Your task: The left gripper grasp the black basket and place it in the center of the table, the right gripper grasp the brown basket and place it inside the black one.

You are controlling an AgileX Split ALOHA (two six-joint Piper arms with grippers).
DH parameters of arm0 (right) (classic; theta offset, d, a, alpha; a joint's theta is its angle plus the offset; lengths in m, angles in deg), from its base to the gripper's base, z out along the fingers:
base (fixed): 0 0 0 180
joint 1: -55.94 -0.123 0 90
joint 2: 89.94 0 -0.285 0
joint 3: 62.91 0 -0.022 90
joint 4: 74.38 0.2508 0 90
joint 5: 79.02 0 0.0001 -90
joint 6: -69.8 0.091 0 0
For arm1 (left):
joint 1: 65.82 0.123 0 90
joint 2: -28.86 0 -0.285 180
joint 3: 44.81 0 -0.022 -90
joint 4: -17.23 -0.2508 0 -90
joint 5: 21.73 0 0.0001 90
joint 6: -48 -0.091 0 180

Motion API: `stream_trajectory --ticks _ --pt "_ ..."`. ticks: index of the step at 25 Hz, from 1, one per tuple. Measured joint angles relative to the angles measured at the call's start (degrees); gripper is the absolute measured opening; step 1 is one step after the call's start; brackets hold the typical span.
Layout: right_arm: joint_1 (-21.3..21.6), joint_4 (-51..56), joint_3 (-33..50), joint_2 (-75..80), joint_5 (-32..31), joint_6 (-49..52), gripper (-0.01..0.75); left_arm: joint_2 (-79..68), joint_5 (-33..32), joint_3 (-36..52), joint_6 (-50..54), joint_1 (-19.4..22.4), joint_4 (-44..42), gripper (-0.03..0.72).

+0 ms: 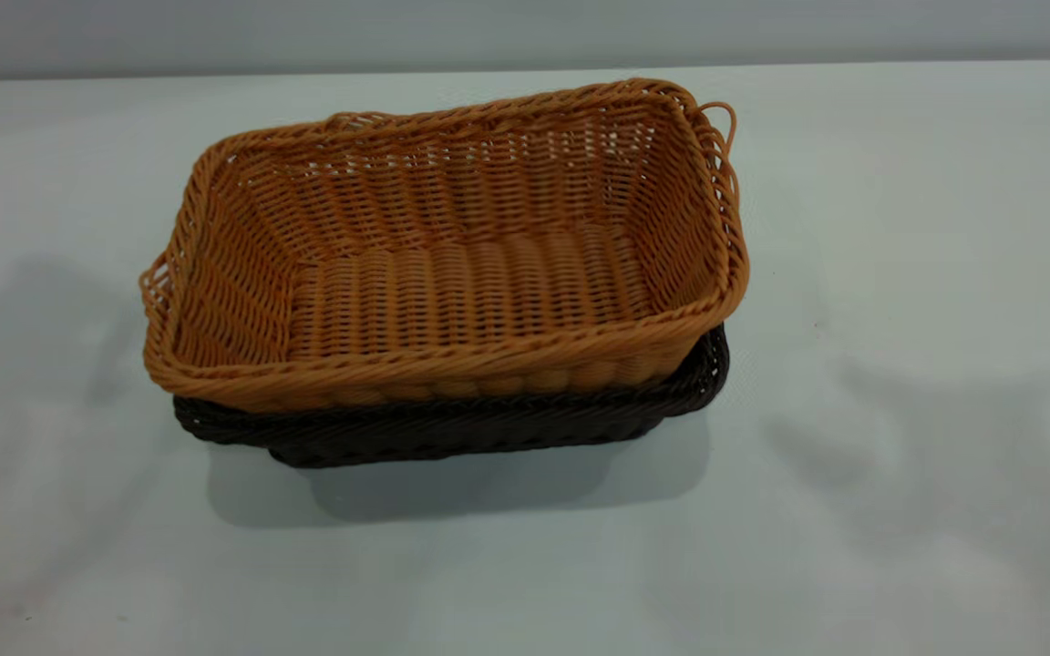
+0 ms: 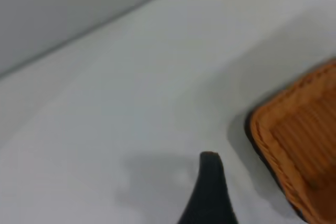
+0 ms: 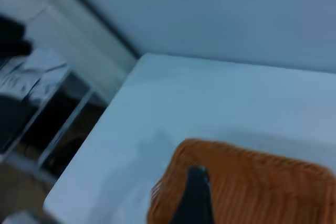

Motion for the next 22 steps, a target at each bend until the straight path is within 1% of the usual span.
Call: stream_trajectory --ticks 2,6,10,13,17,22 --pt "0.0 -0.18 0.0 -3.18 -4.08 -0.13 0.587 1.61 -1.54 0.0 3.7 0.0 -0.31 0.536" --pt "0.0 -0.49 0.0 -8.91 -11.43 -0.2 0.587 3.94 -1.58 0.41 8.44 0.0 -1.04 0.536" --pt "0.0 -0.49 0.0 -14.94 -13.4 1.96 0.586 7.56 -1.58 3.93 10.18 0.0 -1.47 0.536" --pt "0.0 -0.54 0.3 -19.93 -13.71 4.9 0.586 12.53 -1.58 9.35 12.1 0.0 -1.07 0.536" --pt "0.0 -1.48 3.54 -27.3 -14.25 8.83 0.586 22.64 -1.58 20.27 14.0 0.0 -0.32 0.536" --pt "0.0 -8.27 10.54 -36.59 -14.43 11.92 0.586 38.38 -1.58 33.63 13.66 -1.33 0.86 0.536"
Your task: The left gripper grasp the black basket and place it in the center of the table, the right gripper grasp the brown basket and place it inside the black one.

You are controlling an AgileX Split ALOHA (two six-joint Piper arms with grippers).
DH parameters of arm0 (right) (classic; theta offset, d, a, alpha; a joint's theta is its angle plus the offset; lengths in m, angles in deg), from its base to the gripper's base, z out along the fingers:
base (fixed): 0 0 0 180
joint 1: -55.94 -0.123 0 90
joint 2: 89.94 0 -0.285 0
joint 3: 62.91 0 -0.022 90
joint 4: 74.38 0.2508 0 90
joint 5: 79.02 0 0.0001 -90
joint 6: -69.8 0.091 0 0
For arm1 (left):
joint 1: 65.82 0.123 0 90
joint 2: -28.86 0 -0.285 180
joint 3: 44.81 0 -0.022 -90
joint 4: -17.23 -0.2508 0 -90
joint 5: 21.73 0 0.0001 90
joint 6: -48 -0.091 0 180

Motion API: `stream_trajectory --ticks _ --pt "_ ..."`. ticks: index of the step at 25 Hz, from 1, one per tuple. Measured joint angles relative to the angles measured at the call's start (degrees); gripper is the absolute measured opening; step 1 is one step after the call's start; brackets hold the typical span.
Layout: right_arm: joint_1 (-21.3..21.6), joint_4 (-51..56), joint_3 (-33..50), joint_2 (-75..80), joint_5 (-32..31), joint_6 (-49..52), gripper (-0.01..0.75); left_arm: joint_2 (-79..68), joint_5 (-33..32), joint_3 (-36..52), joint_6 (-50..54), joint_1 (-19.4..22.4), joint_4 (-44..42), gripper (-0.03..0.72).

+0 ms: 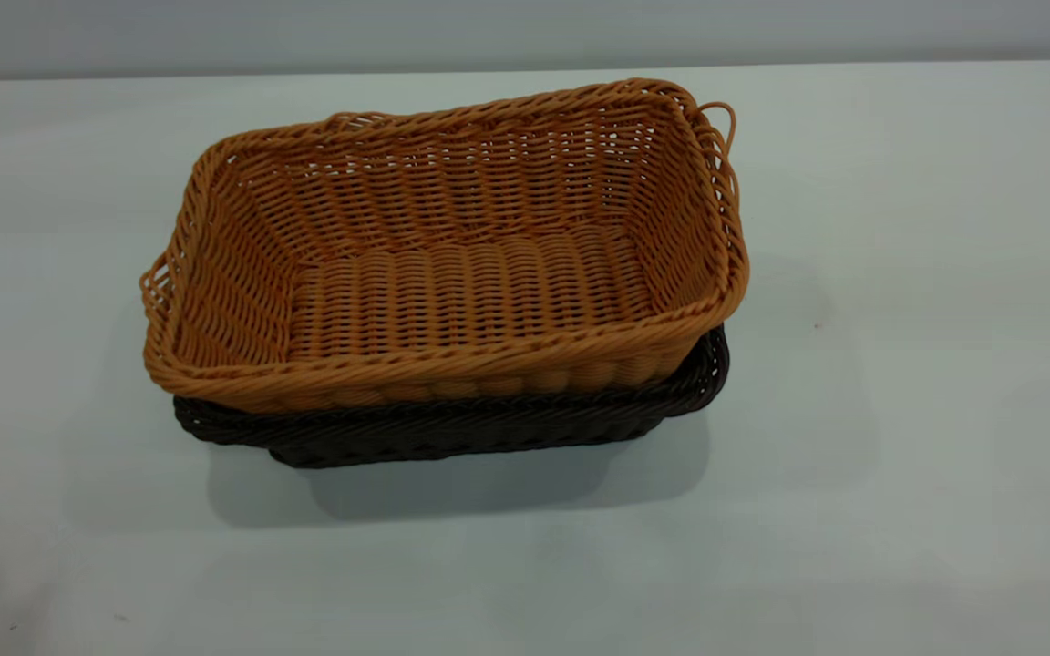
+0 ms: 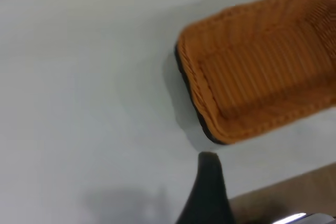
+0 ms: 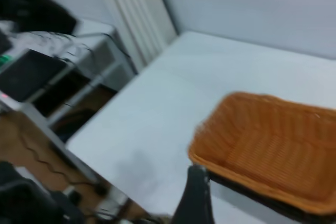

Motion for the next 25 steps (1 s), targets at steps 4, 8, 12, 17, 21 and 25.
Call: stream_trajectory --ticks 4,8,12,17,21,25 --pt "0.0 -5.42 6.54 -6.3 -0.12 1.46 0.586 14.24 0.27 8.17 -0.59 -1.12 0.96 0.536" --pt "0.0 -12.09 12.31 -12.65 0.28 2.98 0.586 27.43 0.27 15.58 -0.63 -1.12 1.63 0.537" --pt "-0.92 -18.27 15.95 -18.47 0.69 4.88 0.586 38.16 0.27 22.46 -0.58 -1.12 0.65 0.537" --pt "-4.31 -26.31 21.29 -23.04 3.26 8.19 0.586 47.31 0.27 30.19 -0.01 -1.12 0.46 0.537" --pt "-6.02 -30.92 25.37 -25.03 4.34 10.07 0.586 50.48 0.27 34.57 0.11 -1.12 0.27 0.537" --pt "-6.17 -34.45 28.77 -29.19 5.6 11.67 0.586 50.75 1.0 37.41 0.75 -1.12 -1.4 0.537"
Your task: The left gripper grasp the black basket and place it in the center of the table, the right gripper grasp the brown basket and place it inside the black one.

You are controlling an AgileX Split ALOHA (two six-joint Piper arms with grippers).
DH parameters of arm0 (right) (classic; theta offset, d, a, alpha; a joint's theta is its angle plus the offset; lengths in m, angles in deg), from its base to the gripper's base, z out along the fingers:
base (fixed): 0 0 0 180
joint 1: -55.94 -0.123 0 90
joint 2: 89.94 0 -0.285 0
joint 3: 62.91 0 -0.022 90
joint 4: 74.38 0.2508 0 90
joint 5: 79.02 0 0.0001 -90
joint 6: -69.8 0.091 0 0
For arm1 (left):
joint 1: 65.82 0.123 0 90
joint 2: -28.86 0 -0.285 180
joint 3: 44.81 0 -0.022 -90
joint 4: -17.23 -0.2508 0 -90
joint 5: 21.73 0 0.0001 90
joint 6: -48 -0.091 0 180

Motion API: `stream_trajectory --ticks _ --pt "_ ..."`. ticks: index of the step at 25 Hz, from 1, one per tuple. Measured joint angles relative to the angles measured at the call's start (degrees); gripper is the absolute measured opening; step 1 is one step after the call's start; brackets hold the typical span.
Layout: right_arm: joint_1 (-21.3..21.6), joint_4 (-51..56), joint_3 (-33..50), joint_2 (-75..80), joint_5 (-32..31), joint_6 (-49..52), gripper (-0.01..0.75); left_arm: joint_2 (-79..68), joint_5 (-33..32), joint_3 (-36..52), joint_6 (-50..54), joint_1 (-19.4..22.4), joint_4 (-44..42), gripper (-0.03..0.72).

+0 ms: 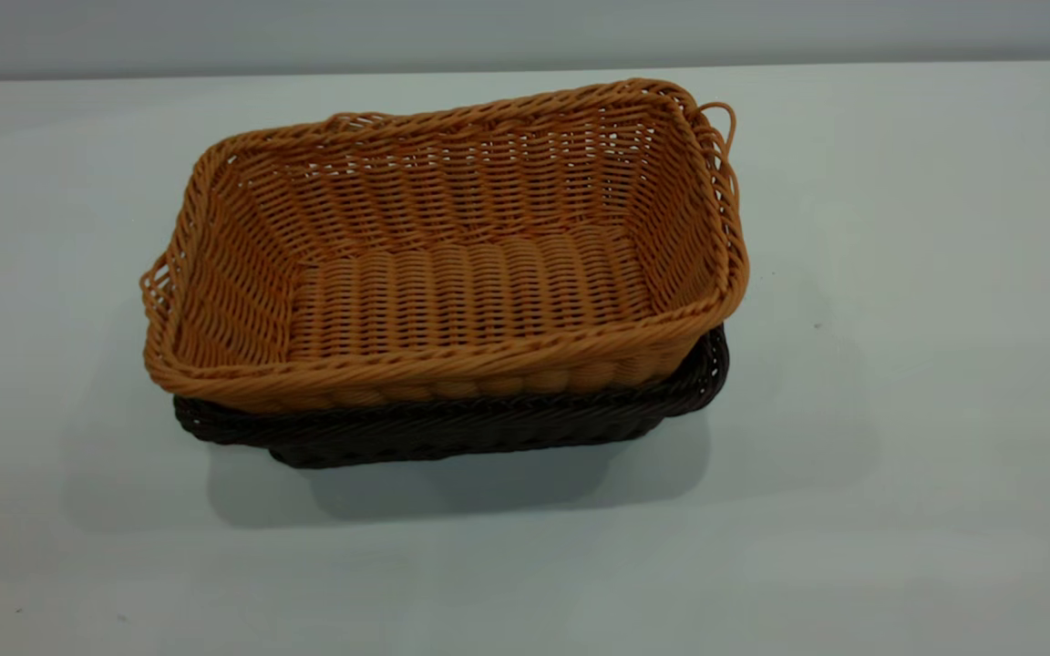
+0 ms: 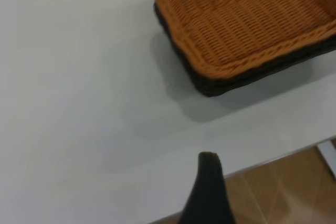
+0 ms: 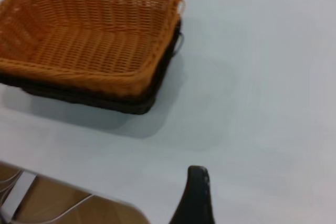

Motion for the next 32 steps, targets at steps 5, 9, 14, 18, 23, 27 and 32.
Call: stream_trajectory --ticks 5,9,14,18,23,27,32 --pt "0.0 -1.06 0.44 -0.37 0.0 0.55 0.586 0.0 0.72 0.75 5.57 0.0 -6.01 0.537" --pt "0.0 -1.06 0.44 -0.37 0.0 0.73 0.586 0.0 0.96 0.75 8.59 0.0 -8.72 0.537" --pt "0.0 -1.06 0.44 -0.37 0.0 0.73 0.586 0.0 1.11 0.75 9.24 0.0 -9.52 0.535" --pt "0.0 -1.06 0.44 -0.37 0.0 0.73 0.586 0.0 1.13 0.75 9.31 0.0 -9.52 0.528" --pt "0.0 -1.06 0.44 -0.37 0.0 0.73 0.586 0.0 1.13 0.75 9.31 0.0 -9.52 0.527" --pt "0.0 -1.06 0.44 -0.37 0.0 0.73 0.586 0.0 1.17 0.82 8.97 0.0 -10.57 0.527" --pt "0.0 -1.06 0.44 -0.37 0.0 0.84 0.586 0.0 1.17 0.82 12.72 0.0 -12.84 0.527"
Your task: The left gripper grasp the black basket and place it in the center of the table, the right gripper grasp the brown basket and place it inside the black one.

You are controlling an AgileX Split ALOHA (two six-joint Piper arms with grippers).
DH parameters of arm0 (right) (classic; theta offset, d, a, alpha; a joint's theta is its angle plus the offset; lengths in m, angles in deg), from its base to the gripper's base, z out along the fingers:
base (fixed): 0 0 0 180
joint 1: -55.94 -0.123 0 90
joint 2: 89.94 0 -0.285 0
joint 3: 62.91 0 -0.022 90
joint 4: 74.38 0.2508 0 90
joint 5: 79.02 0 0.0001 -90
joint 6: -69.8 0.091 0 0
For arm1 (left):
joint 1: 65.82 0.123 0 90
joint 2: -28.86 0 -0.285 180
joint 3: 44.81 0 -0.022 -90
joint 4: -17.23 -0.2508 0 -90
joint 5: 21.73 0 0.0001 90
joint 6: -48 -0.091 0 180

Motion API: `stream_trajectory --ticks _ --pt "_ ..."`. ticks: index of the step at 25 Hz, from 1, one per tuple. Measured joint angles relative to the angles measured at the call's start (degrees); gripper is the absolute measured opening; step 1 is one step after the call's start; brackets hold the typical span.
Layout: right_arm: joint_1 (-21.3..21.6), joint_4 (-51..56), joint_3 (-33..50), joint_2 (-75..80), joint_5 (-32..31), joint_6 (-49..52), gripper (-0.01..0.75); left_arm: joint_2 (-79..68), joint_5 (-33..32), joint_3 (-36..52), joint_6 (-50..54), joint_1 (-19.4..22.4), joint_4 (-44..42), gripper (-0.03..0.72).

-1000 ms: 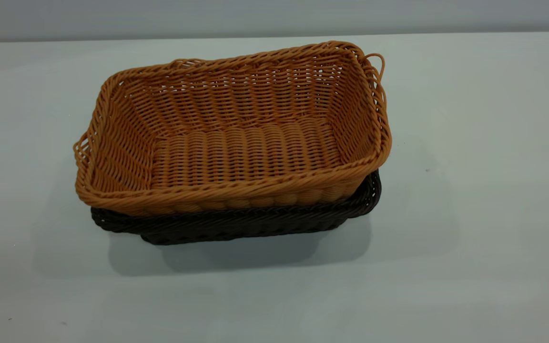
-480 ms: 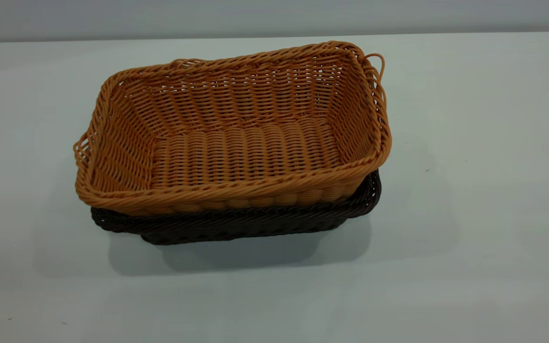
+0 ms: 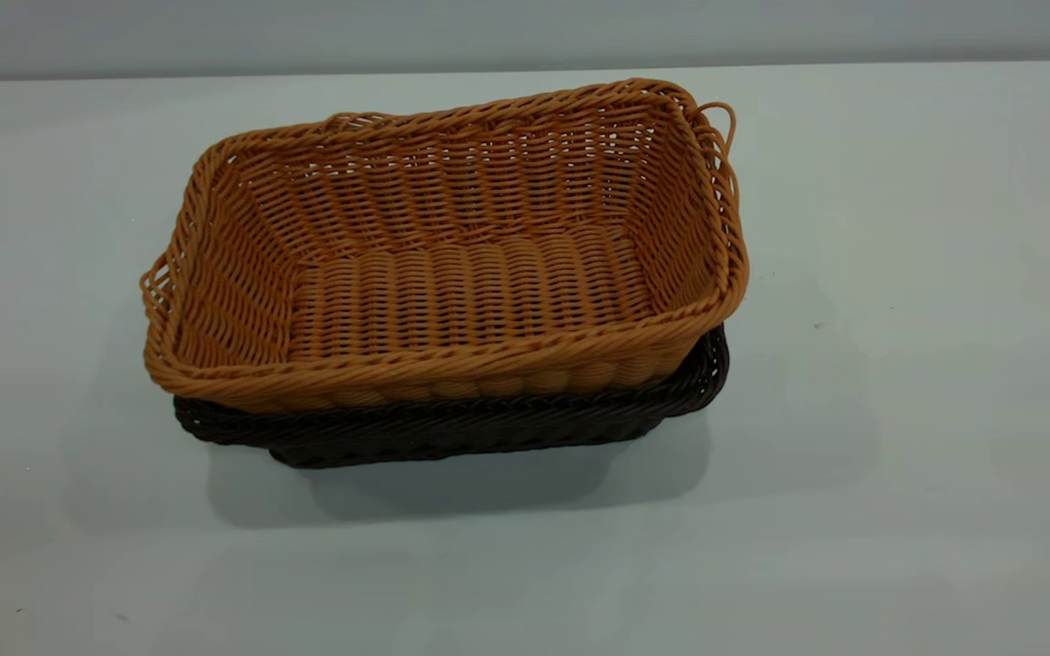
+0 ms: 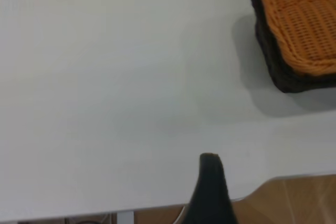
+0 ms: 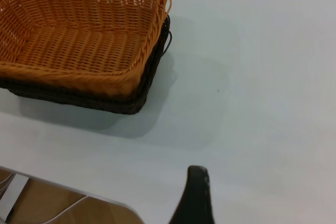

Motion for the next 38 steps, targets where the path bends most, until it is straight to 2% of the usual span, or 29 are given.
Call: stream_trajectory --ticks 20,28,38 --pt "0.0 -0.77 0.0 0.0 0.0 0.62 0.586 0.0 0.07 0.0 2.02 0.0 -0.15 0.527" --pt "0.0 -12.54 0.16 0.0 0.88 16.34 0.586 0.0 0.07 0.0 2.02 0.0 -0.19 0.527" --pt "0.0 -15.06 0.16 0.0 0.88 18.94 0.586 0.0 0.13 0.0 2.02 0.0 -0.19 0.527"
